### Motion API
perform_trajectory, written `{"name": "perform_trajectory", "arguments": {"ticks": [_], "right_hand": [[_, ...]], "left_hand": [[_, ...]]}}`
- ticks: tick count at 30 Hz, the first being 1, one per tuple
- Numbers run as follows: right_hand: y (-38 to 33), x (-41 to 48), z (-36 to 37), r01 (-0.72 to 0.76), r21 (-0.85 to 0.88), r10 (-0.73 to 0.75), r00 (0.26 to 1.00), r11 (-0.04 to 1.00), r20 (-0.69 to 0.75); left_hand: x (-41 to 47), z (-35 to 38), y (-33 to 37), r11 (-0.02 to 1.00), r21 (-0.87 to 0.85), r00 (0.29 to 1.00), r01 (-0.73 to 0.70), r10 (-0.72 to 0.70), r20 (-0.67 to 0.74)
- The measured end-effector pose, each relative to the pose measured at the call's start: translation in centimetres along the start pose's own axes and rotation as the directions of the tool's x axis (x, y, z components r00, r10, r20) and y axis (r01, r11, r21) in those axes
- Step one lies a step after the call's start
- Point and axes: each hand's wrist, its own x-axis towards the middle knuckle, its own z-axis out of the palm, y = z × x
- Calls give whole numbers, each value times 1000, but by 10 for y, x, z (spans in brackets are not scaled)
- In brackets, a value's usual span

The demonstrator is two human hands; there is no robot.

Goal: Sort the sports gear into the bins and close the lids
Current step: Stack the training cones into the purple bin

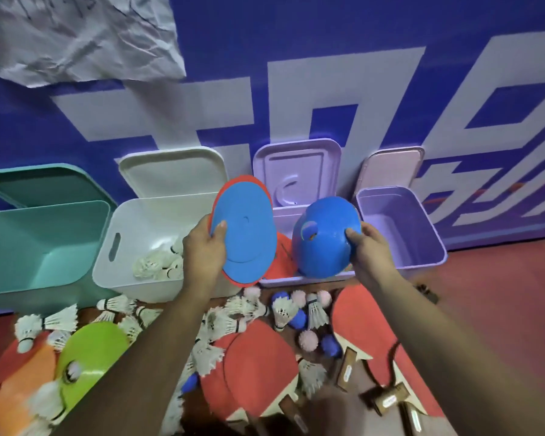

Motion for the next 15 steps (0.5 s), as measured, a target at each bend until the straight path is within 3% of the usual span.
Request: {"name": "perform_trajectory", "arguments": {"ticks": [2,4,7,8,10,12,15], "right_hand": [[6,33,-9,-10,-133,8,1000,991,-12],[12,58,-14,-7,-401,20,999,916,29],[16,70,-20,127,-811,-105,991,572,81],[17,71,-21,206,-857,-210,971,472,118],[14,66,-16,368,-839,-339,911,402,237],[8,61,-2,357,-733,-212,934,579,288],[6,54,21,70,-599,135,948,797,290]], "left_hand": [[4,26,3,1000,15,999,13,-13,-30],[5,46,6,999,27,998,28,-27,-52],[6,65,7,996,16,995,86,-85,-60],[8,71,5,993,-4,991,121,-121,-60],[10,79,2,980,-91,982,179,-183,-43],[11,86,0,934,-254,966,252,-259,5],[13,96,-9,769,-496,911,403,-386,142]]}}
